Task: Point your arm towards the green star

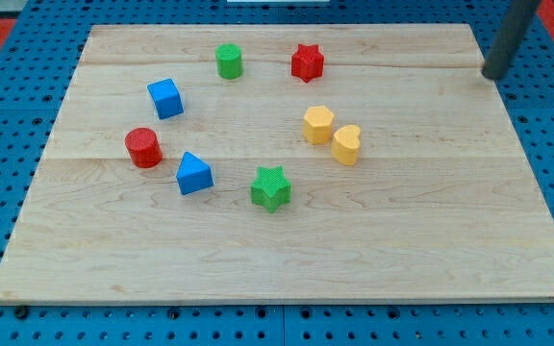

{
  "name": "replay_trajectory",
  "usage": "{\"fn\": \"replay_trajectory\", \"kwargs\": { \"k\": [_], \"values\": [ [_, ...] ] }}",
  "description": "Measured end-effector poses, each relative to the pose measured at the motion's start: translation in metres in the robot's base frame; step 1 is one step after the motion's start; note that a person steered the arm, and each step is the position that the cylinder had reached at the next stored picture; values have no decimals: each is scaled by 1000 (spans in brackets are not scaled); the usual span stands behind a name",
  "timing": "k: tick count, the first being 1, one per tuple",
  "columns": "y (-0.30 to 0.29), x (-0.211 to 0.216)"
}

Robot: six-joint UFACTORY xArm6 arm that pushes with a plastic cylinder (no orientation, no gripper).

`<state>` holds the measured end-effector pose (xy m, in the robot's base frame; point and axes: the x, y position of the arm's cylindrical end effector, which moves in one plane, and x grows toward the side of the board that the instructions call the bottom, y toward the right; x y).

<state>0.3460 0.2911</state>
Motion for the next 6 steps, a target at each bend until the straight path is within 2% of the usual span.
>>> {"fn": "replay_trajectory", "kwargs": {
  "k": [1, 2, 3, 4, 5, 6],
  "values": [
    [3, 107],
    [-12, 156],
    [-65, 179],
    [-133, 225],
    [-232, 240],
    [-284, 208]
  ]
}}
